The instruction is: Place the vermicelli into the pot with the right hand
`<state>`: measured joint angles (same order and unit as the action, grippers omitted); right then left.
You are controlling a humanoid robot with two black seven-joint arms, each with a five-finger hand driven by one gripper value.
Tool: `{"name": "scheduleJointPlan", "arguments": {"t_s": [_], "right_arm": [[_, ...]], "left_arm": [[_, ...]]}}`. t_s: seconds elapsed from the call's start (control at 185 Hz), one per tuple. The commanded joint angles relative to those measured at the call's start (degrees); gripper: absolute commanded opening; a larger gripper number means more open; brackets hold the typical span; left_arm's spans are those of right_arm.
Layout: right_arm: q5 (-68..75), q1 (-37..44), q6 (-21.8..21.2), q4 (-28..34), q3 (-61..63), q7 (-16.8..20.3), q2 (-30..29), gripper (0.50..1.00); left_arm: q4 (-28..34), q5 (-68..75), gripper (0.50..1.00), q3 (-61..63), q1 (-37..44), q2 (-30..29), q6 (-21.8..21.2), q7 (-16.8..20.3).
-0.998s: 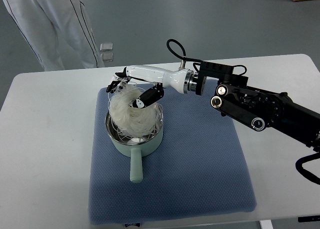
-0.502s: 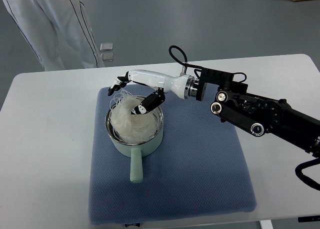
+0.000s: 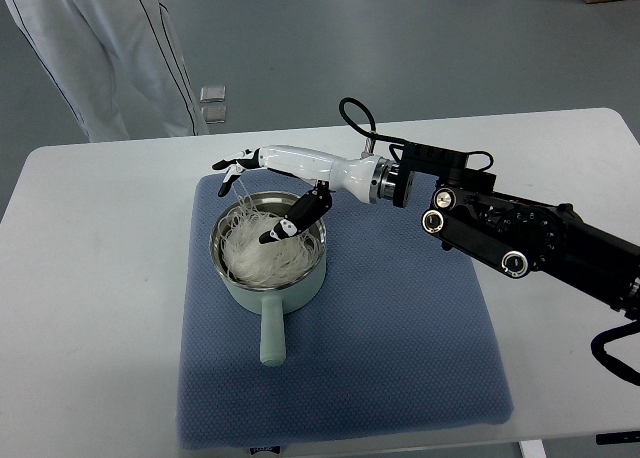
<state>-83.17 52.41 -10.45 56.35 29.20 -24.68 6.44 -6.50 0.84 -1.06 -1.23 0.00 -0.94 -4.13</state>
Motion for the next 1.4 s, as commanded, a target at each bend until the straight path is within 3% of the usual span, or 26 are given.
{"name": "scheduleJointPlan", "arguments": {"t_s": [0.0, 1.019, 1.208, 1.397], "right_arm": [[0.29, 0.15, -0.09, 0.07, 0.51, -0.02, 0.32, 0.913], [0.47, -2.57, -1.76, 0.78, -0.02, -0.11, 9.46, 0.915], [1.87, -2.49, -0.8, 0.33, 2.0, -0.2, 8.32, 0.915], [13.91, -4.51, 0.43, -2.13, 10.97, 0.07, 3.4, 0.915]], "left_arm": [[0.0, 0.04, 1.0, 0.0, 0.0, 0.0, -0.03, 0.0], [0.0, 0.04, 1.0, -0.09, 0.0, 0.0, 0.06, 0.0], [0.0, 0.04, 1.0, -0.09, 0.0, 0.0, 0.06, 0.0], [0.0, 0.04, 1.0, 0.0, 0.0, 0.0, -0.03, 0.0]]}}
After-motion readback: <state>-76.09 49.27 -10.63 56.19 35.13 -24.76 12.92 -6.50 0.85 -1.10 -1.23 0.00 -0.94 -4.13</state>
